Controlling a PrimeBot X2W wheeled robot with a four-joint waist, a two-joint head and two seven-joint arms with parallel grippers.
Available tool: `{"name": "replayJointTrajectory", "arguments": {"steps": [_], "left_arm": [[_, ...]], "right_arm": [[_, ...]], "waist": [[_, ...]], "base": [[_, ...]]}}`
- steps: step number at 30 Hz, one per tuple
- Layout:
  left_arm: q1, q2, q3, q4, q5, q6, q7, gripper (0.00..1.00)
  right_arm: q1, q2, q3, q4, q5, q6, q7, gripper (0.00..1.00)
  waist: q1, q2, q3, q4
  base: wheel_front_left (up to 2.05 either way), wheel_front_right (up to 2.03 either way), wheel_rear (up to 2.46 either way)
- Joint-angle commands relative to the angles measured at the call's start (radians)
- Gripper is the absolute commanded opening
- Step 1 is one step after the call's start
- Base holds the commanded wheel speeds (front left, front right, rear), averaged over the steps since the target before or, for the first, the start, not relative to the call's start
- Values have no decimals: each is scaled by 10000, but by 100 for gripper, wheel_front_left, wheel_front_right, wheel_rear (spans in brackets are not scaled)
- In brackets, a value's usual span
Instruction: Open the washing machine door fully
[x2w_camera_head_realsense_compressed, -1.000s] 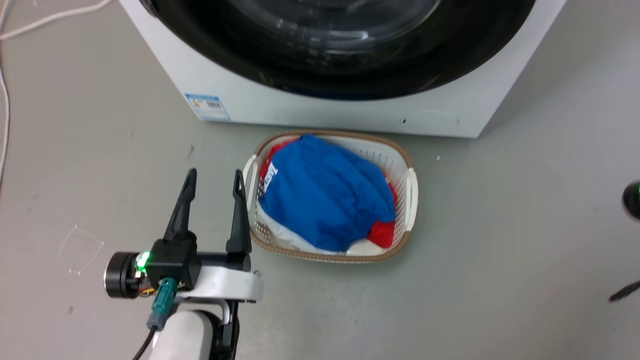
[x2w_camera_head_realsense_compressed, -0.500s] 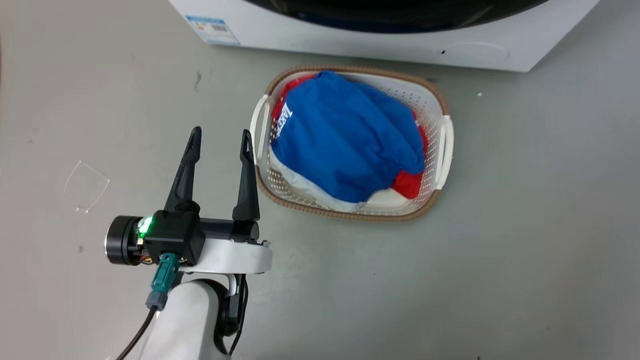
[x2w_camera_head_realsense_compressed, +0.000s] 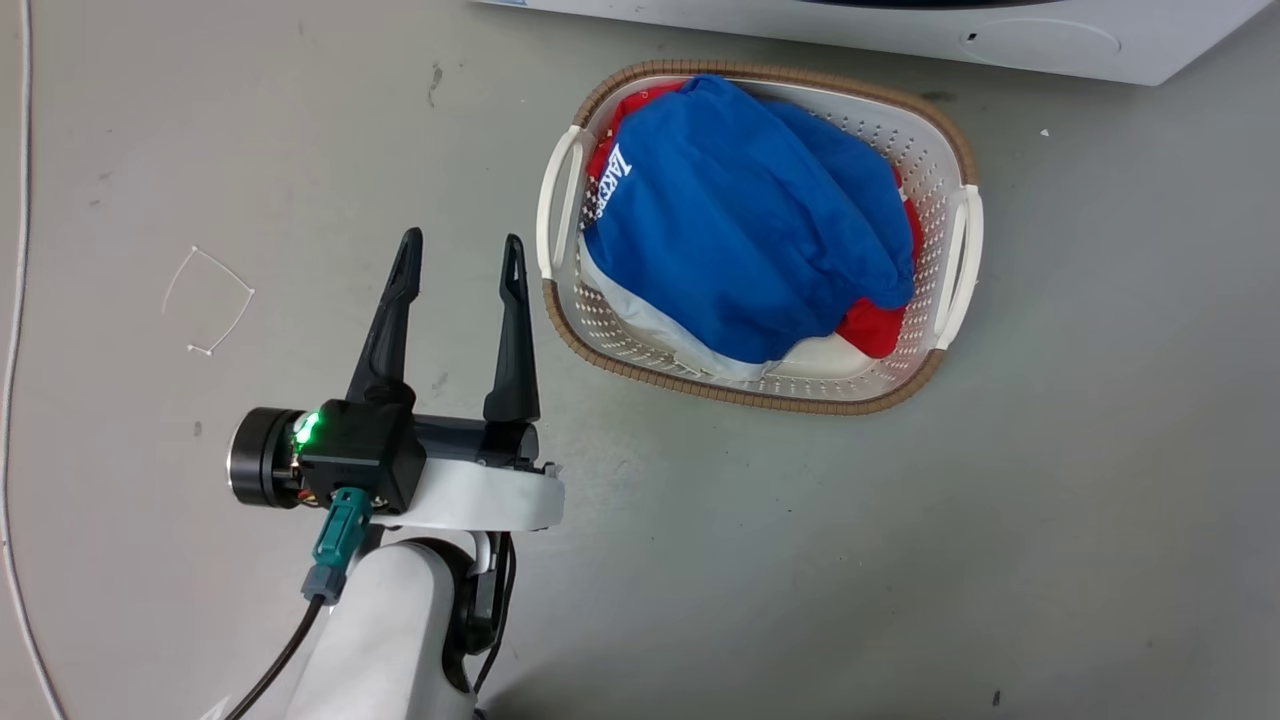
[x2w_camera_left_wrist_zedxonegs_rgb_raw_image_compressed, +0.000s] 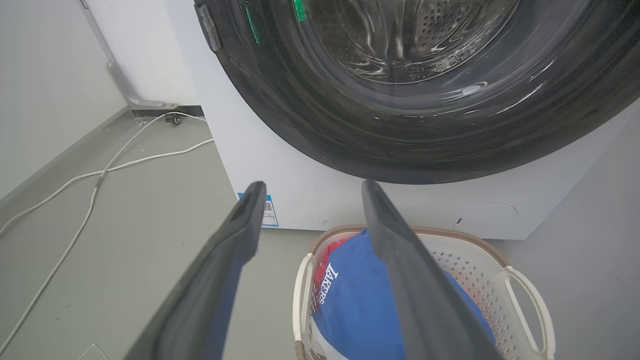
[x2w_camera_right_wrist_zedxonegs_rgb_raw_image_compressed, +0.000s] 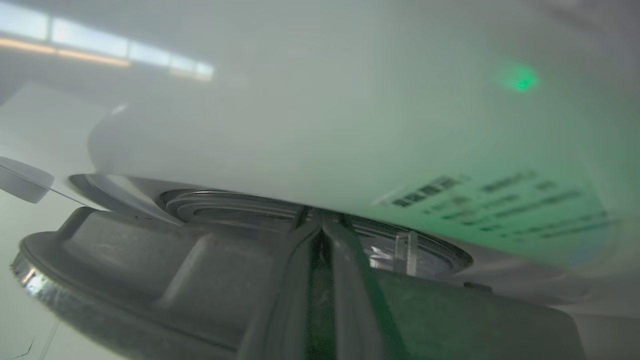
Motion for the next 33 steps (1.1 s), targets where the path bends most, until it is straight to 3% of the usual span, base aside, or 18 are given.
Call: {"name": "replayJointTrajectory", "arguments": {"steps": [1, 17, 33], "left_arm": [[-138, -17, -58, 0, -41, 46, -28, 100], [-19, -16, 177, 189, 47, -46, -28, 100], [590, -14, 531, 395, 223, -196, -28, 100]], "right_arm": [[-242, 24, 153, 120, -77, 4, 143, 0], [479, 220, 534, -114, -350, 14, 935, 0], [2355, 489, 879, -1084, -157, 14, 1884, 0]], "waist": [[-2, 0, 10, 48], [-2, 0, -388, -179], [-2, 0, -1448, -510]], "base": [[0, 0, 0], [0, 0, 0], [0, 0, 0]]}}
